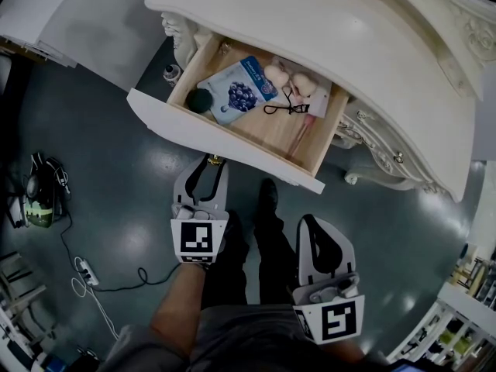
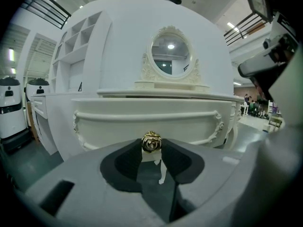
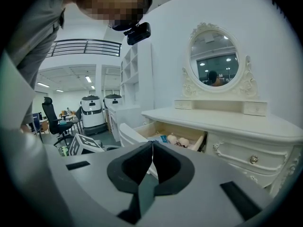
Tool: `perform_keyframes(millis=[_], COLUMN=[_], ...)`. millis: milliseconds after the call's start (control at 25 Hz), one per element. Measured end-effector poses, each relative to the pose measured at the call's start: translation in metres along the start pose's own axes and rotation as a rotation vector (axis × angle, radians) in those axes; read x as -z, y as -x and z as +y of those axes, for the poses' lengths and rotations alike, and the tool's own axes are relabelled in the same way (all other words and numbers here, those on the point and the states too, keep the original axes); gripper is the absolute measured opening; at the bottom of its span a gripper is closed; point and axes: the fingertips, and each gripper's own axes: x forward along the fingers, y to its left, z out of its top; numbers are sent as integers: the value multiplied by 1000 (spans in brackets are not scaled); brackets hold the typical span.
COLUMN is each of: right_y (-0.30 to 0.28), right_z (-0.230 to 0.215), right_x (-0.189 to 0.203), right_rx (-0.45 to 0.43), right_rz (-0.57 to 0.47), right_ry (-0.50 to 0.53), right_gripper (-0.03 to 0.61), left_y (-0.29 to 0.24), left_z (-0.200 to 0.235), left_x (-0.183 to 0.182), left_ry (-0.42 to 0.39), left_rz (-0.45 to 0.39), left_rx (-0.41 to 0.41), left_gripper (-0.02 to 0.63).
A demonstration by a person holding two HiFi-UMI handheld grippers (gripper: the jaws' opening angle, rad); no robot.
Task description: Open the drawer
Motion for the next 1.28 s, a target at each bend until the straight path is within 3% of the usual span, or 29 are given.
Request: perform_keyframes(millis=[440, 680, 800, 1000, 1160, 1280], right_y=[0, 2, 3, 2, 8, 12], right_z=[6, 12, 14, 15, 16, 19], right_x=[-3, -14, -37, -93, -141, -172], right_rx=[-7, -12, -15, -7, -10, -15], right_rz=[-8, -34, -73, -155, -218, -261], right_ry=[11, 11, 15, 31, 47, 84], right_gripper=[14, 14, 14, 14, 14, 14], left_y=[2, 30, 51, 90, 124, 139], left_z=[2, 2, 0, -6, -2, -3], left_x=[-2, -19, -52, -140, -215, -257], left_ry=[6, 26, 39, -2, -30, -40], left_rz=[9, -9, -48, -157, -248, -277], left_rx=[-11, -21, -25, -18, -64, -91], left_gripper=[143, 147, 130, 86, 23, 15])
